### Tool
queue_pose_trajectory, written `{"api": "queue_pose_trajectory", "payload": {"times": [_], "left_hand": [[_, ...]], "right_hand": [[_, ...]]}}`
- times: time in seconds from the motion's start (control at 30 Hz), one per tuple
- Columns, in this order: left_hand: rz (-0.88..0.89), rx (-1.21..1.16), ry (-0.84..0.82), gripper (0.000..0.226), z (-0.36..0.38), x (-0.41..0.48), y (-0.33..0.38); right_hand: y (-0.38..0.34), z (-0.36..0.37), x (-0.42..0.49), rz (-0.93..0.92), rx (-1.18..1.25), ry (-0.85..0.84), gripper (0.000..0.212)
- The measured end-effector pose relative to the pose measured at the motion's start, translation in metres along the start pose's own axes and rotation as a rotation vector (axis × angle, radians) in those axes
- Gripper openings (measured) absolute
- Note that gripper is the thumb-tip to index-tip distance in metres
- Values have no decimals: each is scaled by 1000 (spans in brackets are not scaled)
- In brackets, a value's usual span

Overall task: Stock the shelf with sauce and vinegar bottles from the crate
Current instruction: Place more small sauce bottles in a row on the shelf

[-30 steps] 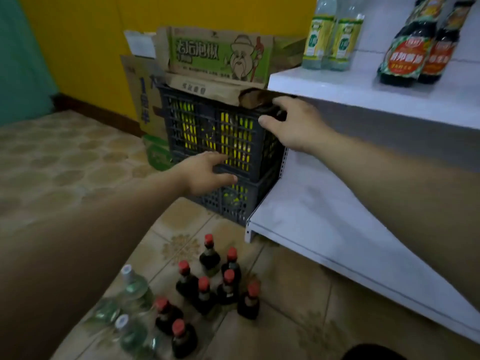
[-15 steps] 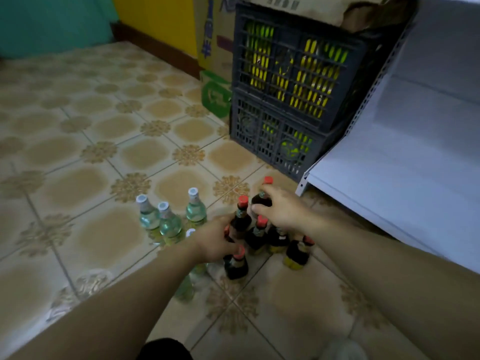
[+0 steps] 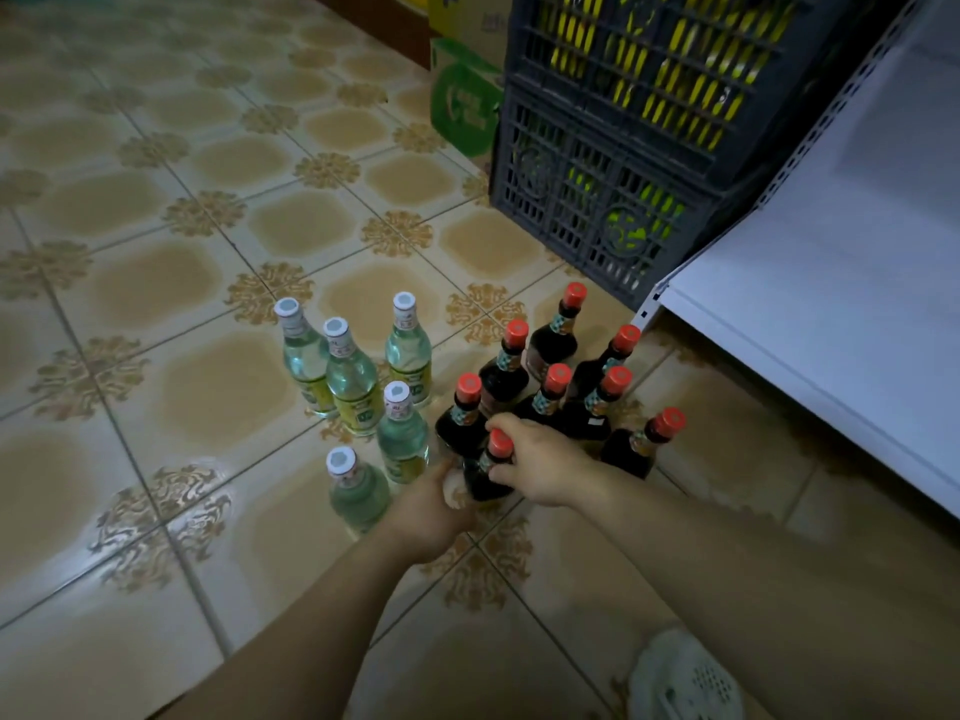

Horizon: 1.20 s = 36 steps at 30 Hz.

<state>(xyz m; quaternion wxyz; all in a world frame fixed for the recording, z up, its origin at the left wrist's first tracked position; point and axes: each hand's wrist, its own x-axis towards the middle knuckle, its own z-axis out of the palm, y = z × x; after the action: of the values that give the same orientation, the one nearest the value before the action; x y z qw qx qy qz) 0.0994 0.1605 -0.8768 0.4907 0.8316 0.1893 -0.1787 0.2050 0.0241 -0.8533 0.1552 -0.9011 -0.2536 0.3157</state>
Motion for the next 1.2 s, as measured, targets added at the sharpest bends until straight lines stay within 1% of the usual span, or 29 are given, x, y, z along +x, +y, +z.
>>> {"api": "queue_pose_trajectory", "payload": {"times": [0.1,0.23,0.33,0.4,0.47,0.57,0.63,0.67,0.73,0.8,0.83,0.87,0.93,1.03,1.13,1.2], "left_hand": [[9,35,-13,73,1,4,-2],[72,119,-41,81,5,4,-3],[99,118,-62,95,0,8,-4],[149,9,-109,102,-7,8,2],[221,-227,-162,102,-14,4,16],[302,-501,-122,105,-24,-4,41],[374,-671,-102,102,-29,-10,54],[393,-741,-102,99,-31,-14,59],[406,-815,-95,92,-33,-19,67],[403,-882,-87,84,-32,-21,71],[398,-924,-91,80,-31,-21,72],[392,-963,-100,78,-30,-21,72],[384,-997,-117,77,-31,-19,72],[395,-979,-136,83,-29,-18,75],[421,-958,-160,85,-27,-20,82],[438,-928,-154,87,-28,-22,88]], "right_hand": [[1,5,3,-14,-24,92,36],[1,-10,-7,-120,-7,102,31],[-2,-47,-17,-153,118,186,26],[-8,-75,-25,-169,276,314,19],[-19,-101,-31,-209,453,489,12],[-41,-131,-37,-235,713,705,11],[-50,-144,-38,-235,869,768,11],[-52,-148,-39,-225,908,751,12],[-53,-151,-40,-215,849,638,19],[-51,-145,-41,-210,748,468,34],[-50,-141,-42,-205,725,409,41],[-48,-139,-42,-202,721,383,44],[-47,-137,-42,-202,736,390,38],[-43,-138,-44,-188,727,444,35],[-40,-139,-53,-169,694,483,20],[-38,-142,-63,-157,685,462,21]]}}
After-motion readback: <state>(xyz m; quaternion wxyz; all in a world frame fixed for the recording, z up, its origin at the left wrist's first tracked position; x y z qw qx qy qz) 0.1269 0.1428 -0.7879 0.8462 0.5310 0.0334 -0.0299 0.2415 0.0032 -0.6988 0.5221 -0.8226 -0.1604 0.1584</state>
